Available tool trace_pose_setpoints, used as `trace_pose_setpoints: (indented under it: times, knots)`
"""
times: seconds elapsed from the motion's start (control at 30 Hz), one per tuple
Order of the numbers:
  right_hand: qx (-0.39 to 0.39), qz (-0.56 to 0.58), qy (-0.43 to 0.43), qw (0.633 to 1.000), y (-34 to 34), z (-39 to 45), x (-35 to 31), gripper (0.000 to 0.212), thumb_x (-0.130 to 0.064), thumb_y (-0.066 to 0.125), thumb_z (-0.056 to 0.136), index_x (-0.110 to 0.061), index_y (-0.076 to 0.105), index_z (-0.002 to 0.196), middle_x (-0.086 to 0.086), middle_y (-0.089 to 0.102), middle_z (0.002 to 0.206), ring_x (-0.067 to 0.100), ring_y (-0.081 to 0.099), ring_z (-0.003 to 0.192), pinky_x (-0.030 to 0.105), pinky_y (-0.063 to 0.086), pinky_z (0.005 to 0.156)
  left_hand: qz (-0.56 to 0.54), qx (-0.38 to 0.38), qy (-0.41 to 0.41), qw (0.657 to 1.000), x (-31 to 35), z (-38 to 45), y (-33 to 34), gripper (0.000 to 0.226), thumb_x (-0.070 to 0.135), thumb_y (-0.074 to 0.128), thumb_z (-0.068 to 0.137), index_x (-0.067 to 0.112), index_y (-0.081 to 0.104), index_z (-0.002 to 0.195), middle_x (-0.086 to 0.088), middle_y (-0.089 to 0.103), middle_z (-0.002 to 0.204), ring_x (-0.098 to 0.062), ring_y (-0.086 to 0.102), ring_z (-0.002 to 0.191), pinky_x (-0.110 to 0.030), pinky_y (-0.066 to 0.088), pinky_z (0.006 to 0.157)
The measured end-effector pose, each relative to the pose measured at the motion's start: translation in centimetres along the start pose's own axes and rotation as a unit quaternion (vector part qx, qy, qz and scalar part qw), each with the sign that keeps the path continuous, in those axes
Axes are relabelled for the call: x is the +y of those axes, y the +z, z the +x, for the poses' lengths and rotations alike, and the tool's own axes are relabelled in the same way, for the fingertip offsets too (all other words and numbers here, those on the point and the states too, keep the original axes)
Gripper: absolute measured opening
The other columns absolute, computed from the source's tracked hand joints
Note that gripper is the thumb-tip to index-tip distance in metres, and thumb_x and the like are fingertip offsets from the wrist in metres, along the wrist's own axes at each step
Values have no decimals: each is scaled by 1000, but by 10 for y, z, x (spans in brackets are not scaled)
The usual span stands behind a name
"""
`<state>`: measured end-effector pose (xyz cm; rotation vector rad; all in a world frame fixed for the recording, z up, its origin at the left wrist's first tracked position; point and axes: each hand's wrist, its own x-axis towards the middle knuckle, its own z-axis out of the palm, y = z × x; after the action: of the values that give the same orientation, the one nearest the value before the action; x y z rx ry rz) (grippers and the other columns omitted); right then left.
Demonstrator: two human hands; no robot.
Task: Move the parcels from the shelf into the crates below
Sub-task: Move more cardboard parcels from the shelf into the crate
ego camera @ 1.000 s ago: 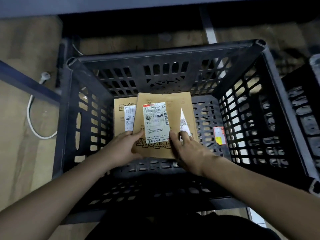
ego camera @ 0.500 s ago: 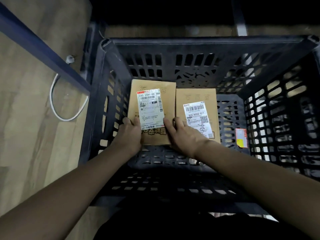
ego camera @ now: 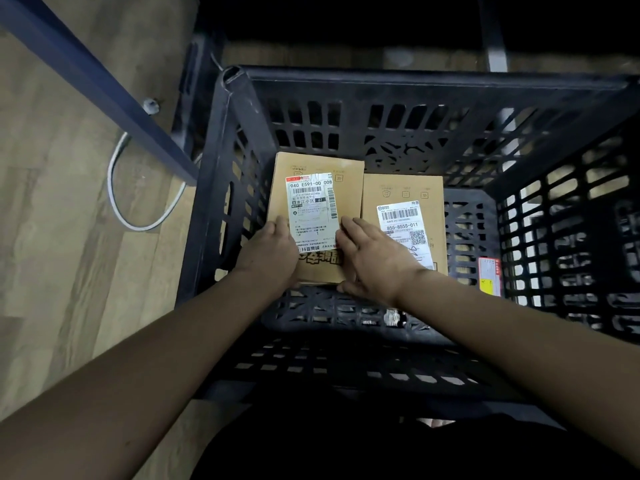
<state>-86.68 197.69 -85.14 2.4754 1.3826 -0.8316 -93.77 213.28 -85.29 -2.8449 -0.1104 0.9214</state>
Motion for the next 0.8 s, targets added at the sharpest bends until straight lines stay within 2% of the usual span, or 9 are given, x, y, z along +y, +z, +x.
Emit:
trace_pose_setpoints:
  times: [0.1,0.23,0.3,0.37,0.43,0.53,0.67,0.8]
  knots:
    - [-6,-2,-5,1000,-4,4,1,90,-57,48,90,-6,6,152,13,0,159,29,4,146,34,7,119,15,-29,3,999,-1,6,-7,66,39,69,83,1,46,132,-16,35,139,-27,38,126,-34,45,98]
    - [11,19,-15,1000,-23,4,9,76,-64,42,89,-15,32,146,8,26,152,26,25,139,36,18,116,9,-73,13,997,-1,10,-38,74,66,64,74,8,53,118,-7,51,117,-23,47,114,-32,43,83]
    - [34,19,-8,999,-30,10,16,74,-61,41,91,-14,30,147,8,26,153,26,23,140,36,18,117,18,-56,12,998,-6,18,-51,82,74,58,70,11,50,121,-5,52,116,-23,48,112,-33,43,83]
    - [53,18,19,998,-31,20,23,83,-61,43,91,-10,16,151,12,15,157,28,14,144,38,15,118,25,-37,12,999,-12,31,-53,100,77,61,64,13,37,136,-8,43,132,-26,40,123,-39,42,97]
    - [38,32,48,998,-28,31,27,93,-62,42,90,-9,-1,152,14,-3,159,28,1,147,39,8,120,42,-43,17,998,-15,41,-49,121,78,63,59,9,17,148,-15,21,151,-32,24,136,-43,28,111]
    - [19,49,56,997,-20,43,34,96,-62,42,90,-7,-8,151,14,-13,159,27,-7,147,37,3,120,40,-66,18,997,-15,48,-41,134,78,62,59,5,-4,150,-20,-5,156,-35,3,144,-44,12,116]
    - [33,78,38,996,-15,43,46,96,-62,44,89,-10,-7,152,12,-14,159,25,-7,147,34,1,118,-14,-56,27,998,-21,48,-29,132,78,60,62,9,-11,149,-18,-14,156,-31,-6,145,-44,9,117]
    - [39,56,40,997,-18,42,43,96,-62,44,89,-8,-5,152,13,-11,159,26,-6,147,37,2,120,-37,-55,25,997,-21,46,-30,131,77,62,62,10,-11,149,-17,-15,156,-31,-7,144,-46,9,118]
